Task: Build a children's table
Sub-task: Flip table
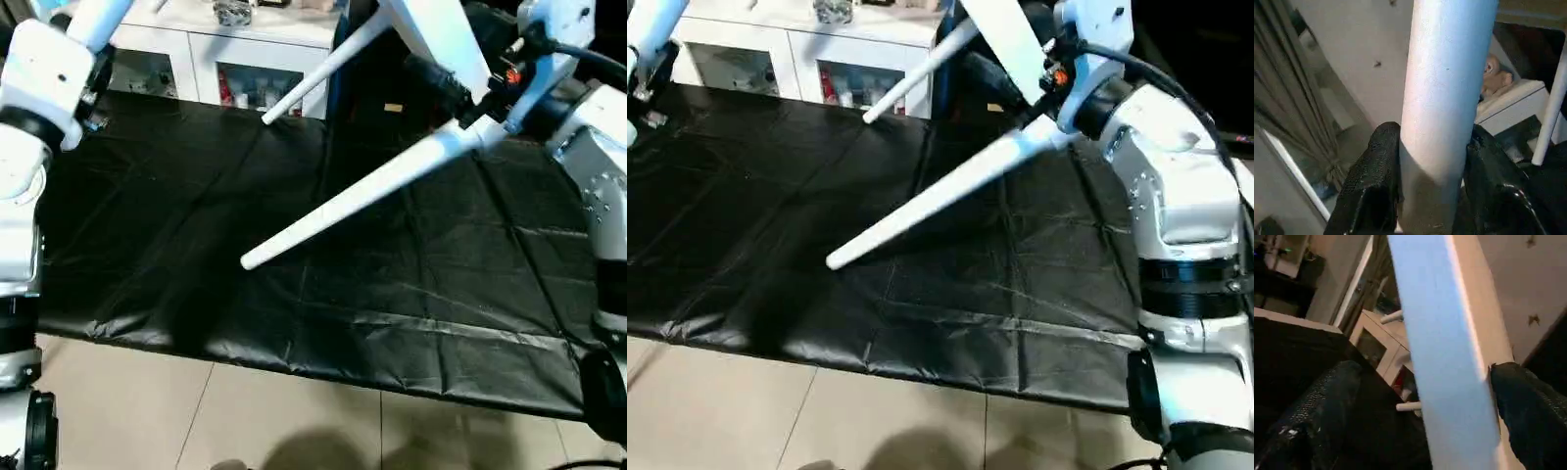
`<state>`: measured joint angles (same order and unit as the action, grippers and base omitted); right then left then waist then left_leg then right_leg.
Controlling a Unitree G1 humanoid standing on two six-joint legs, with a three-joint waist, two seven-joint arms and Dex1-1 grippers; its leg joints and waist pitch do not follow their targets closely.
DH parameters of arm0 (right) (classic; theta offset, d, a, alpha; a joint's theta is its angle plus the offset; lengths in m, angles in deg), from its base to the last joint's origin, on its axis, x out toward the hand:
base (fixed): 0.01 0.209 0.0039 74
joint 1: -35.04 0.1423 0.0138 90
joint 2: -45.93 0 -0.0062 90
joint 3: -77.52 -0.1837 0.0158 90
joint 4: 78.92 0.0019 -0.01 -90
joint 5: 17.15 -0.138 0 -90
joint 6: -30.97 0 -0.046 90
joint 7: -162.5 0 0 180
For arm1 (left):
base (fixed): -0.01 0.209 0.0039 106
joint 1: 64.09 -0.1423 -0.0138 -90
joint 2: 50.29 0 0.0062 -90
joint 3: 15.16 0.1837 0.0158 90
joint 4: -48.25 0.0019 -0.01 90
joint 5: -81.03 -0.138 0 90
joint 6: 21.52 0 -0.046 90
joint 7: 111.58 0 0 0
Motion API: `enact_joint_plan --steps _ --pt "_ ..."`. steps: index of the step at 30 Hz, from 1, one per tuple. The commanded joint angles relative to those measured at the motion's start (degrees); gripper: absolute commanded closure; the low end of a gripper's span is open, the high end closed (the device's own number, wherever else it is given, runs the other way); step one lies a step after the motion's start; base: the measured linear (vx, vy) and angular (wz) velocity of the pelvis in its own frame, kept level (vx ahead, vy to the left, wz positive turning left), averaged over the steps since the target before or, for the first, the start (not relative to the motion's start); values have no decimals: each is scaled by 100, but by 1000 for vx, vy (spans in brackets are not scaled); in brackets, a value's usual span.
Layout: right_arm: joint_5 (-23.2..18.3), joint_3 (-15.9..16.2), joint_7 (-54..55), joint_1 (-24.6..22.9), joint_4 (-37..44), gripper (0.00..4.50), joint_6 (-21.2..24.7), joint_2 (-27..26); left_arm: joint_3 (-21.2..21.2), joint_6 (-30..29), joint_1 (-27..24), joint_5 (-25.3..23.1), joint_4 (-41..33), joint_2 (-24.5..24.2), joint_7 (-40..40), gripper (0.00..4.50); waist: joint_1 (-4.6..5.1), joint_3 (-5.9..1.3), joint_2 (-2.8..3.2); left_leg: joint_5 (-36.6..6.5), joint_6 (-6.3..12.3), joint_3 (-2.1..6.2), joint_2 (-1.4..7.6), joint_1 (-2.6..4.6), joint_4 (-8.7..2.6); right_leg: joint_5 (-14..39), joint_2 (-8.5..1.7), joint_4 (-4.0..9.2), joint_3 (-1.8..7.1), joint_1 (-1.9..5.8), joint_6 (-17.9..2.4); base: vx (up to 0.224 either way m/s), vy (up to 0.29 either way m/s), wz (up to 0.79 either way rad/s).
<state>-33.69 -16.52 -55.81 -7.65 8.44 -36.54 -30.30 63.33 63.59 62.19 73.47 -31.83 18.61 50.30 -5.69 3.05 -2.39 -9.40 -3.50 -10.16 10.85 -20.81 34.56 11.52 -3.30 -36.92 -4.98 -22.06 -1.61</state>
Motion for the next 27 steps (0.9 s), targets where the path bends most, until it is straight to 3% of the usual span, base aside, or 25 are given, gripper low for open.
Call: enact_joint_plan --steps 1,3,4,5,6,7,8,9,11,13,16,17,18,19,21,22,24,25,26,27 --pt "-191 151 -314 -97 133 0 -42 18 264 -386 -251 54 365 198 -79 286 20 -253 1 -2230 -157 154 177 179 -358 3464 -512 777 273 20 -71 0 0 0" --pt "-384 61 -417 -128 236 0 -117 -49 271 -386 -268 42 377 224 -86 288 36 -228 17 -2457 -163 170 158 238 -340 3774 -518 859 217 -13 -5 0 0 0" --pt "-793 -251 -379 -63 352 0 -54 -230 283 -335 -305 42 413 235 -96 289 55 -230 30 -2610 -166 195 159 270 -345 3867 -530 897 170 -3 36 0 0 0" --pt "-1017 -468 -273 17 369 0 3 -343 282 -282 -328 52 441 237 -99 289 72 -253 36 -2643 -170 232 184 229 -387 3735 -546 885 144 57 33 0 0 0" --pt "-1316 -856 0 190 308 0 64 -521 293 -126 -365 73 501 227 -133 289 73 -261 41 -2649 -174 246 194 220 -405 3656 -548 885 140 67 24 0 0 0" --pt "-1428 -1052 148 267 228 0 56 -586 306 -27 -383 75 539 216 -156 289 86 -265 44 -2737 -211 270 214 234 -428 3528 -540 874 122 58 -16 0 0 0" --pt "-1428 -1052 148 267 228 0 56 -586 306 -27 -383 75 539 216 -156 290 80 -266 55 -2802 -238 270 220 256 -430 3472 -537 872 127 44 -35 0 0 0" --pt "-1705 -1491 417 336 23 0 116 -675 335 180 -415 54 640 189 -185 291 80 -258 70 -2916 -282 267 225 297 -433 3387 -539 867 138 20 -93 0 0 0" --pt "-1939 -1783 459 234 -94 0 167 -696 343 265 -444 17 684 175 -178 291 92 -216 96 -3253 -341 269 221 384 -443 3446 -536 925 112 -7 -110 0 0 0" --pt "-2157 -1984 377 31 -143 0 230 -700 334 278 -459 6 704 172 -161 294 105 -225 88 -3400 -364 297 226 369 -471 3501 -553 935 102 46 -62 0 0 0" --pt "-2922 -2385 -117 -659 -137 0 587 -682 330 316 -469 13 735 158 -177 294 89 -241 104 -3427 -335 300 236 394 -474 3409 -581 953 105 52 -114 0 0 0" --pt "-3152 -2463 -295 -883 -107 0 695 -669 331 333 -470 10 733 156 -183 294 69 -251 97 -3402 -290 290 253 403 -480 3306 -595 976 112 66 -141 0 0 0" --pt "-3360 -2488 -695 -1438 -42 0 853 -640 331 347 -460 13 738 149 -203 294 78 -247 73 -3404 -291 292 253 373 -490 3273 -584 970 92 82 -152 0 0 0" --pt "-3376 -2460 -844 -1654 -26 0 913 -630 333 365 -453 18 745 143 -220 294 32 -253 79 -3412 -267 281 251 390 -480 3342 -613 997 94 78 -122 0 0 0" --pt "-3363 -2400 -984 -1974 24 0 1033 -645 336 431 -434 30 788 130 -243 294 51 -244 48 -3359 -251 293 233 353 -466 3546 -635 1013 28 111 -79 0 0 0" --pt "-3304 -2324 -1000 -2156 11 0 1082 -688 335 458 -420 45 811 125 -262 294 59 -244 54 -3351 -251 308 230 339 -461 3660 -668 1035 -31 141 -1 0 0 0" --pt "-3237 -2278 -961 -2285 -5 0 1130 -745 335 508 -405 64 851 117 -280 294 83 -211 74 -3498 -265 327 224 376 -433 3912 -680 1108 -130 116 106 0 0 0" --pt "-3090 -2203 -884 -2380 -70 0 1088 -803 338 546 -389 83 882 108 -311 294 116 -192 137 -3777 -322 352 243 424 -433 3994 -677 1160 -238 113 159 0 0 0" --pt "-2880 -2087 -800 -2468 -137 0 969 -865 340 598 -374 114 911 100 -358 294 187 -163 253 -4519 -451 439 366 387 -589 3597 -574 1038 -419 235 136 0 0 0" --pt "-2811 -2050 -732 -2470 -181 0 936 -889 345 609 -368 116 922 96 -371 294 154 -150 327 -5033 -544 464 501 131 -889 3027 -449 634 -402 463 -5 -72 26 -10"
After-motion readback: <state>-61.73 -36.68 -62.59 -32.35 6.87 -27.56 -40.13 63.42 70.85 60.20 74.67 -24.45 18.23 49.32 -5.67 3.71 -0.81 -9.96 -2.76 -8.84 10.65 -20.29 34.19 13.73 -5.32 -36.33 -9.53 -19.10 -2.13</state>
